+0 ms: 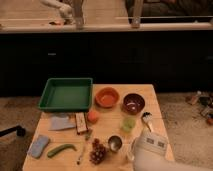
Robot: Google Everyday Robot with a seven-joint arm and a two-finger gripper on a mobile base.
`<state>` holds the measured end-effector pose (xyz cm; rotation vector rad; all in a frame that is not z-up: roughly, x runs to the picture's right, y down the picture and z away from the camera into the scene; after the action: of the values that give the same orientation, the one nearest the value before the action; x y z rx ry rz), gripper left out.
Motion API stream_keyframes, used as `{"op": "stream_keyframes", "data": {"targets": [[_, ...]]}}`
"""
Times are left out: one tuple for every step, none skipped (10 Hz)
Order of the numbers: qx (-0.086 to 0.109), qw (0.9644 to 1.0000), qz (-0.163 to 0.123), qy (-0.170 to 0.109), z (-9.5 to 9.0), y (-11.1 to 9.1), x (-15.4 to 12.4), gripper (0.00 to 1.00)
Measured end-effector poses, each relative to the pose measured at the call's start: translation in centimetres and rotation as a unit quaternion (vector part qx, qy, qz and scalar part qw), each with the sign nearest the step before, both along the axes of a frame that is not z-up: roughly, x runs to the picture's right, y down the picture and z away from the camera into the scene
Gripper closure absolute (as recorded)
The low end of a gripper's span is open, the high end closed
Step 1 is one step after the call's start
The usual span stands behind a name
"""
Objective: Place banana in paper cup
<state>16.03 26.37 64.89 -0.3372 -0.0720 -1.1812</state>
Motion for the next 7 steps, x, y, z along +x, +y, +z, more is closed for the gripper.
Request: {"op": "stream_keyframes", "data": {"targets": [[-0.001, 1.0, 0.001, -0.001, 0.04, 0.11, -0.04, 1.0], [-0.003, 1.0, 0.001, -0.002, 0.06, 0.22, -0.09, 1.0], [-0.005, 1.0, 0.002, -0.004, 0.05, 0.37, -0.19, 1.0], [-0.007, 0.9999, 0.003, -0.007, 0.04, 0.5, -0.33, 1.0], [-0.007, 0.9999, 0.002, -0.009, 0.02, 0.55, -0.47, 1.0], [-0.008, 0.9999, 0.001, -0.01, 0.02, 0.54, -0.63, 1.0], [-0.008, 0.9999, 0.001, -0.01, 0.02, 0.54, -0.62, 1.0]]}}
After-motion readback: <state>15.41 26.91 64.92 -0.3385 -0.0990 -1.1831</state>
